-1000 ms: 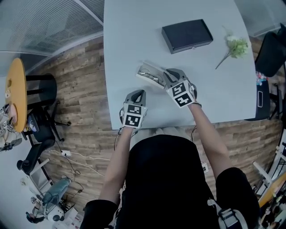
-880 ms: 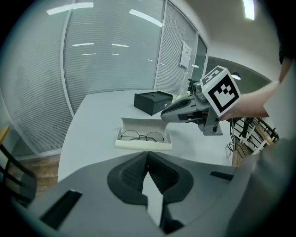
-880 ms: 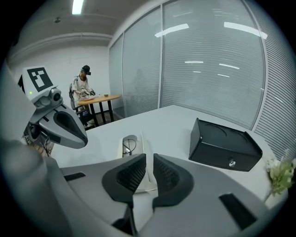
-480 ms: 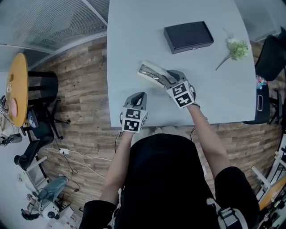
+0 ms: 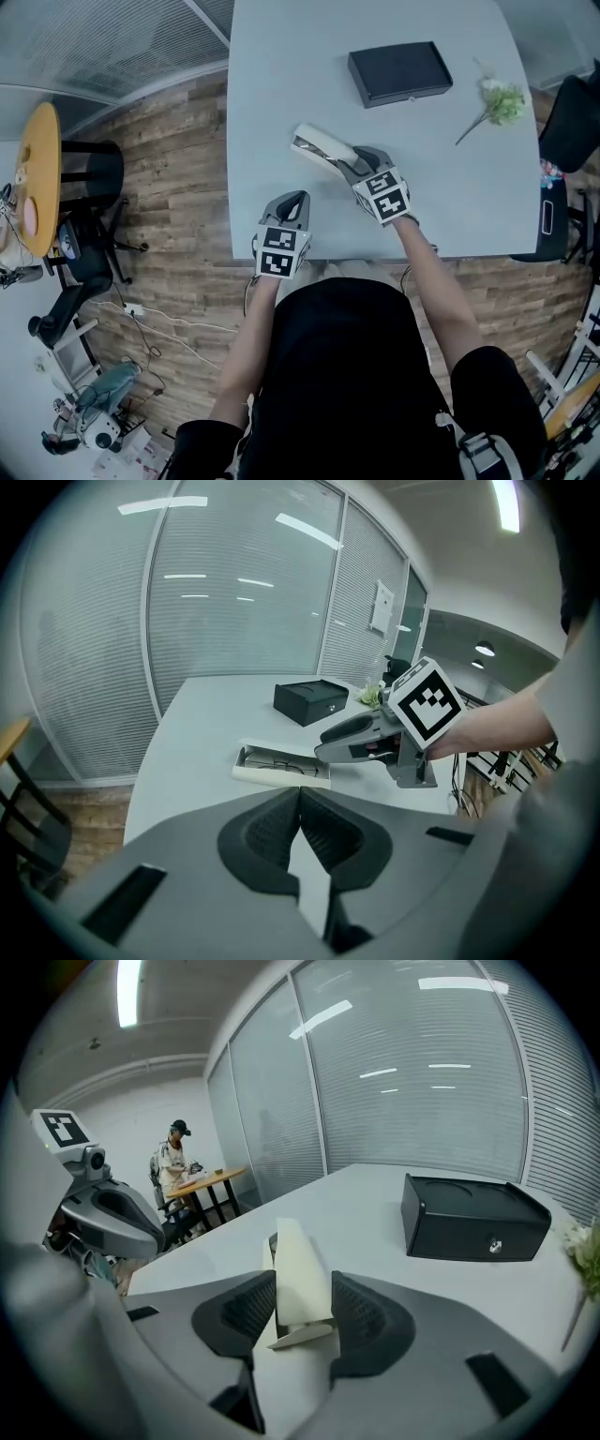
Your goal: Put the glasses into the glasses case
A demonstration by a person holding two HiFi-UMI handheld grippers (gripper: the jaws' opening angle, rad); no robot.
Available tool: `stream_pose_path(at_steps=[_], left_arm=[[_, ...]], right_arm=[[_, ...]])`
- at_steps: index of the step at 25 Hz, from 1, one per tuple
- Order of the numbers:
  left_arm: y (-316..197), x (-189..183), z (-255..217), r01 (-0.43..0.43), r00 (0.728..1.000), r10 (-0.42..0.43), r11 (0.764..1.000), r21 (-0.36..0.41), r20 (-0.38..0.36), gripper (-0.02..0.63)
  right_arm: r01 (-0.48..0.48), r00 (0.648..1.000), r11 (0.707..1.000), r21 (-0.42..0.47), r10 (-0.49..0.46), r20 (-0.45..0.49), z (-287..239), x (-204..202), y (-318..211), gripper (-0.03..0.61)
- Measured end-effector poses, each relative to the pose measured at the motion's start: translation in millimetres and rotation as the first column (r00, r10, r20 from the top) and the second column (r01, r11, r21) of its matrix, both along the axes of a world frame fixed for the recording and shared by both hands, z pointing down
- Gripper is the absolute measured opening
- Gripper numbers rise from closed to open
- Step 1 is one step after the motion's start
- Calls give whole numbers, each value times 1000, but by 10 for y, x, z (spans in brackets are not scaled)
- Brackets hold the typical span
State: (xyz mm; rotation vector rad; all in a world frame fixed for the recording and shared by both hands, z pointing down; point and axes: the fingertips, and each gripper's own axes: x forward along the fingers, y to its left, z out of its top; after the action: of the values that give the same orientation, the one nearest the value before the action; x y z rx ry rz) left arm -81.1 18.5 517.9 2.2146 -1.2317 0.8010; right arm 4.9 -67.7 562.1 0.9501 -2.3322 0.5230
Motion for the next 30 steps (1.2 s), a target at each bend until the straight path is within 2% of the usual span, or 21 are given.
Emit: stream_pose_path(at_steps=[4,13,19,30], left_arm=[[31,16,17,5,1000,-5,1000,-5,0,23],[130,-26,33,23,1000,-23,1000,-12,-7,23],[193,-29,51,31,999,-32,999,-18,-9,23],[311,-59,12,48,999,-48,999,-10,-19,23]], right_arm=[[1,1000,1000,-16,-1,3,91,-4,51,221],[-8,1000,1000,0,8,-22,148,-54,119,224],[3,999,1000,31,-1,-54,147,-91,159,206],[-1,999,1000,14,1,-37,207,-98,254,199]])
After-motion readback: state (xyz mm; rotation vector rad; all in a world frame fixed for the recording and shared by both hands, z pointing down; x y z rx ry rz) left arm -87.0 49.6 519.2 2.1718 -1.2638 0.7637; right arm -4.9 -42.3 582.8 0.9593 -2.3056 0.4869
